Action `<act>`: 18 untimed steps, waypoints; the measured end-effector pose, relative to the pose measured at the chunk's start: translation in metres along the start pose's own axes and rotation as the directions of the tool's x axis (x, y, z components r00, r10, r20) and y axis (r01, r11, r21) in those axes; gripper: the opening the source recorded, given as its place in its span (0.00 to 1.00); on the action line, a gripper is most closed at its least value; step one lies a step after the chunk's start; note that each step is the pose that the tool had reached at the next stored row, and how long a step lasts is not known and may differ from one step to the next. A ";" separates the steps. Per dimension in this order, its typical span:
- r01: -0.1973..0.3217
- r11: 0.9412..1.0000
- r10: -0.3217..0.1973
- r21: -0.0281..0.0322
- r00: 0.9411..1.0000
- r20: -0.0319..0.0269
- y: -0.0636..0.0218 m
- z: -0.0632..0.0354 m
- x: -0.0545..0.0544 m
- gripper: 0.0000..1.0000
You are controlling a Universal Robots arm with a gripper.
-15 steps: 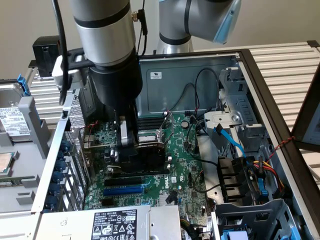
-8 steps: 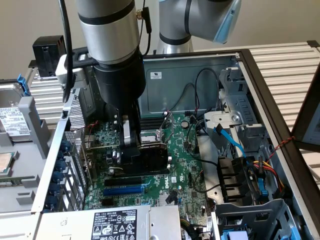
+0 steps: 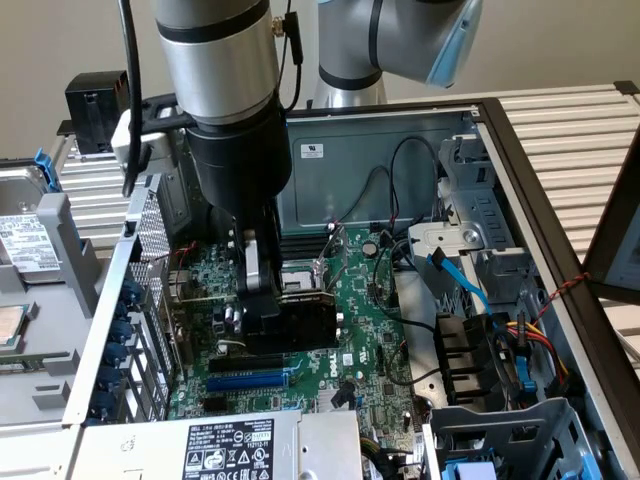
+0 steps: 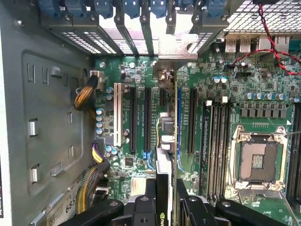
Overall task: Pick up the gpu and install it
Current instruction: 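Insert the gpu into the slot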
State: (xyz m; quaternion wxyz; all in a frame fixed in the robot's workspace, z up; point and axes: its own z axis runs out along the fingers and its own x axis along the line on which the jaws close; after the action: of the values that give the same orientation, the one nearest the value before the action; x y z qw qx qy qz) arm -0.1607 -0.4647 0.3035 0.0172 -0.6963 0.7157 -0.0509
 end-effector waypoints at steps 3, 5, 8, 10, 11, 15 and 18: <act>0.000 1.000 0.000 0.000 1.000 0.000 0.0000 0.0002 -0.001 0.27; -0.001 1.000 0.001 0.000 1.000 0.000 0.0001 0.0005 -0.002 0.27; -0.004 1.000 0.004 0.000 1.000 -0.001 0.0002 0.0012 -0.003 0.27; -0.008 1.000 0.008 -0.001 1.000 0.000 0.0008 0.0018 -0.003 0.27; -0.010 1.000 0.010 -0.001 1.000 0.000 0.0012 0.0021 -0.003 0.27; -0.017 1.000 0.017 -0.001 1.000 0.002 0.0040 0.0032 -0.004 0.27; -0.018 1.000 0.018 0.000 1.000 0.007 0.0101 0.0037 -0.005 0.27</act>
State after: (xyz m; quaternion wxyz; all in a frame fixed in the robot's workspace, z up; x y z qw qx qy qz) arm -0.1702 -0.4594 0.2986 0.0201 -0.6900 0.7219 -0.0482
